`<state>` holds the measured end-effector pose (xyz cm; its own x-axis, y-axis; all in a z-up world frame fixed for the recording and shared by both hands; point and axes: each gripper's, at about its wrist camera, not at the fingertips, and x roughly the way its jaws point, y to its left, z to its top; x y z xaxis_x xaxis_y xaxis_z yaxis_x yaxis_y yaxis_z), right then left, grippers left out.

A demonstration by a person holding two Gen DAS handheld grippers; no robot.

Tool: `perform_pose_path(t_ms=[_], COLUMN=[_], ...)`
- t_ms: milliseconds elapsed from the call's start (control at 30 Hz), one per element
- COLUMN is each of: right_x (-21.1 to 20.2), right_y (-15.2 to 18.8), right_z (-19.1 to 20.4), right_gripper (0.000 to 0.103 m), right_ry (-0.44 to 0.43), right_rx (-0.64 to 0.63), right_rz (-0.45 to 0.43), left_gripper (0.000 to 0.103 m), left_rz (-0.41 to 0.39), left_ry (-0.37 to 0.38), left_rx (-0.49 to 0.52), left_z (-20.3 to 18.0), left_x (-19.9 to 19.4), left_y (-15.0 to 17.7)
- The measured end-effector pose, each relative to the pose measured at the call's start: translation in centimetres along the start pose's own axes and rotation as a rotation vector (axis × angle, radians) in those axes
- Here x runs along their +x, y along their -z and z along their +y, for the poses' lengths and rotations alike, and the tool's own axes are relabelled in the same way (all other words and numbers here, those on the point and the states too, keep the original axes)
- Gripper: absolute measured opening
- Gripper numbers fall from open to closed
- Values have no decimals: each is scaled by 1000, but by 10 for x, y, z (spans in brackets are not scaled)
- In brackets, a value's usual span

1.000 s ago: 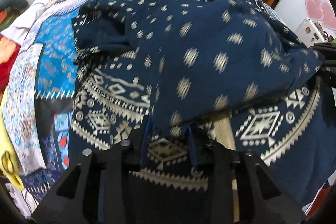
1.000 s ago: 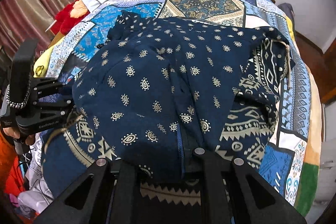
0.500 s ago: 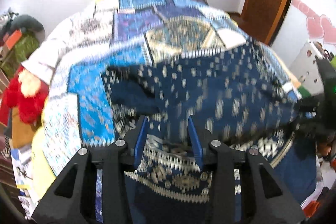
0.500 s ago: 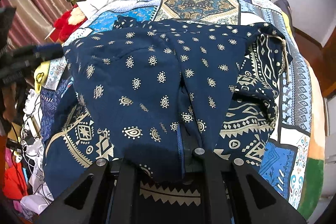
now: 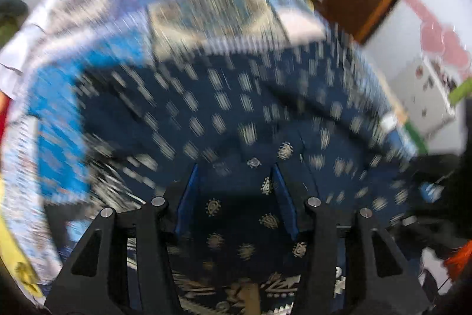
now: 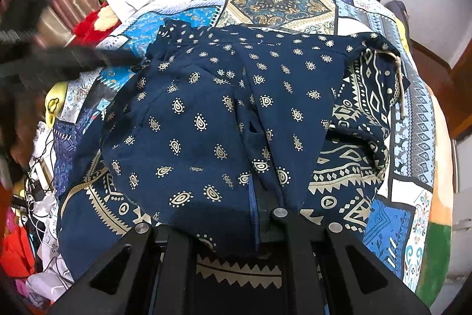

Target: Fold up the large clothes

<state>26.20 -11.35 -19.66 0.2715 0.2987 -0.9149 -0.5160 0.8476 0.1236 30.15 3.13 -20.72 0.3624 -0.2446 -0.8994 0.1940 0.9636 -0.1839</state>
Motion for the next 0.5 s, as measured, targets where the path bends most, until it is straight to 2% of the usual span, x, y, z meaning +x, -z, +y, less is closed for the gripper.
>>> perform_pose_path(t_ms=[67,100,133,267,500], right_x=[-1,-3,-4,-14,-28], right_y=[0,1,2,13,18], right_z=[1,1,2,4,-6], right_gripper=[10,10,10,10,10], right_ry=[12,27,35,59,12], right_rx=[-8,-26,-41,-113,-106], right_rz=[7,9,11,0,0], left_gripper=[51,52,54,55,61], left_rz=[41,23,-1,9,-8], left_ry=[-43,-59,-74,-64,-96], left_rx=[48,53,55,47,70], left_z=[-12,-15,-16,-14,-17], left_x=[28,32,31,32,31], left_y=[12,16,18,20,22])
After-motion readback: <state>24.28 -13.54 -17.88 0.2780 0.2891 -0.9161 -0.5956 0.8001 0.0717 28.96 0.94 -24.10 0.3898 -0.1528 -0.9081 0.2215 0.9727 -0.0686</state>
